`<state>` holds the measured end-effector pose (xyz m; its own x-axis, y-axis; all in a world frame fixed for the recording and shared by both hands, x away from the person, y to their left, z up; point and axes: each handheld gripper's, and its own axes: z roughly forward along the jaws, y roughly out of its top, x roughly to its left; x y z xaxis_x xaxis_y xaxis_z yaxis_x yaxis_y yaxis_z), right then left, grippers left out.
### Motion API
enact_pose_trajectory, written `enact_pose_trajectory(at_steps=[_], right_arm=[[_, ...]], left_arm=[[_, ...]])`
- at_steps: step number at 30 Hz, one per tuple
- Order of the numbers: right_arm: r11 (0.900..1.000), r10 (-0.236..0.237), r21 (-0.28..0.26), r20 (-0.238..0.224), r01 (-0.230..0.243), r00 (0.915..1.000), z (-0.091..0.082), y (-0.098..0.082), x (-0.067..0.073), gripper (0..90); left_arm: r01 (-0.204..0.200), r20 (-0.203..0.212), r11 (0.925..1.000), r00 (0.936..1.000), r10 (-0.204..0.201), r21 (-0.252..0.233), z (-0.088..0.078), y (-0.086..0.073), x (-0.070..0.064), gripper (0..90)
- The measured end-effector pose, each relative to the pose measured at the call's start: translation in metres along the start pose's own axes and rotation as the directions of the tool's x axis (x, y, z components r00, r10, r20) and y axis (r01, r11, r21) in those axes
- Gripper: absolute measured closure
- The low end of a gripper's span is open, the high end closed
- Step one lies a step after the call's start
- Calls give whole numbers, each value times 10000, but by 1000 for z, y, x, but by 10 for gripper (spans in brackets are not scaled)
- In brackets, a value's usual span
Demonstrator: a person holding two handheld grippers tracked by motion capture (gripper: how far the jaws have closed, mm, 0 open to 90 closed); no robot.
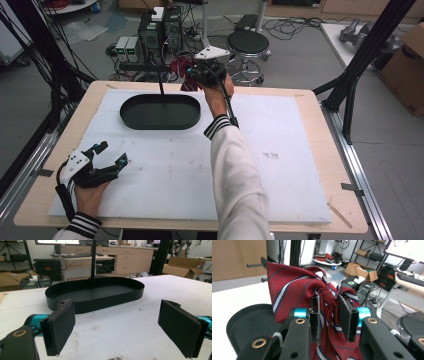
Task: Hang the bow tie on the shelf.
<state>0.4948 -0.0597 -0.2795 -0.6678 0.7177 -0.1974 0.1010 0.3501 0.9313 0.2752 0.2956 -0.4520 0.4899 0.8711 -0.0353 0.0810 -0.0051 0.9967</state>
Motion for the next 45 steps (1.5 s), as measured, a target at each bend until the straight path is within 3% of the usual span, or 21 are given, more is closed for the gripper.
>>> enact_pose_trajectory(at_steps=[11, 14, 24, 33, 40, 45], right_arm=[[9994, -16, 359, -278, 26, 9996, 1, -13, 8, 725], [9973, -99, 723, -388, 127, 9992, 4, -14, 13, 725], [9939, -198, 1073, -380, 238, 9991, 10, -23, 20, 723], [9906, -10, 1366, -539, 84, 9985, 6, -33, 16, 722], [9823, -168, 1847, -719, 299, 9973, 14, -37, 22, 719], [9741, -164, 2242, -552, 284, 9983, 19, -42, 20, 715]], left_arm=[[-10, 1, 10000, 10000, 10, -12, 0, 0, 0, 147], [-33, -3, 10000, 10000, 33, -25, 0, 0, 0, 147], [-15, 12, 10000, 10000, 15, -6, -1, 0, 0, 147], [-25, 4, 10000, 10000, 25, -17, -1, 0, 0, 147], [-35, -2, 10000, 10000, 35, -35, -1, 0, 0, 147], [-20, 2, 10000, 10000, 20, -17, -1, 0, 0, 147]])
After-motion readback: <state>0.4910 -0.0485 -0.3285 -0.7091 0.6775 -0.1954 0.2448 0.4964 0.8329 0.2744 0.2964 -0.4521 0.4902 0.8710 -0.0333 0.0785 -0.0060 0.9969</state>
